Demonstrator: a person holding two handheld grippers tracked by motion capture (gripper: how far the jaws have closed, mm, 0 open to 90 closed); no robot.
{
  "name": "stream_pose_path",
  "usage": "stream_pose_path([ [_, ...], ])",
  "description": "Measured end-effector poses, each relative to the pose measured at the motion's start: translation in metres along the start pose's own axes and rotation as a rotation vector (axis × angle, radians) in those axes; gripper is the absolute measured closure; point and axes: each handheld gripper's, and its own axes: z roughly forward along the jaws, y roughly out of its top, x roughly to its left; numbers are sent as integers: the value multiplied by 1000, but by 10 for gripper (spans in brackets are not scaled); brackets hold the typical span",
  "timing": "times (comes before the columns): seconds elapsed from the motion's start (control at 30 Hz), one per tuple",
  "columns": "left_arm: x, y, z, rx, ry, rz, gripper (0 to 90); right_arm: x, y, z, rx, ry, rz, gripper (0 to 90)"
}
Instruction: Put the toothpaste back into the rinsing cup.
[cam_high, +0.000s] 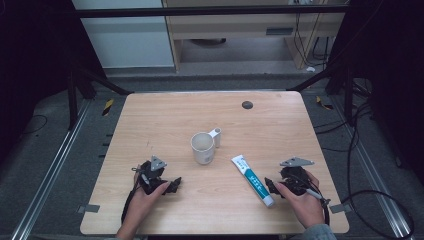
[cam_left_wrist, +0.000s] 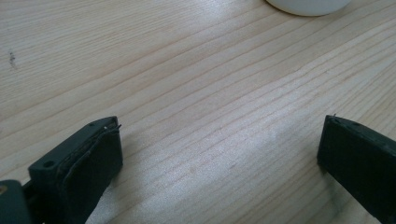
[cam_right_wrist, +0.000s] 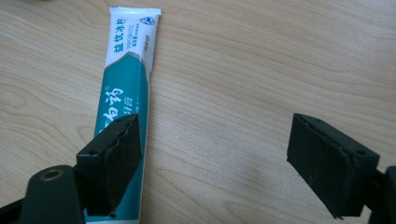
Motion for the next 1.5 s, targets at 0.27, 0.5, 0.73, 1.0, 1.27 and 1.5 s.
stream_pose_path([
  [0.27, 0, 0, 0, 0, 0, 0, 0, -6, 4, -9, -1, 17, 5, 168],
  [0.5, 0, 0, 0, -2, -1, -3, 0, -8, 7, -16, 10, 20, 0, 180],
  [0.73, 0, 0, 1, -4, -1, -4, 0, -3, 19, -28, 9, 29, -26, 199],
  [1.0, 0, 0, 1, -3, -2, -3, 0, 5, 33, -37, 17, 34, -59, 217],
  [1.27, 0, 1, 1, -4, -3, -3, 0, 12, 43, -39, 31, 43, -92, 263],
  [1.5, 0, 1, 1, -4, -3, -3, 0, 16, 47, -36, 56, 68, -100, 320],
])
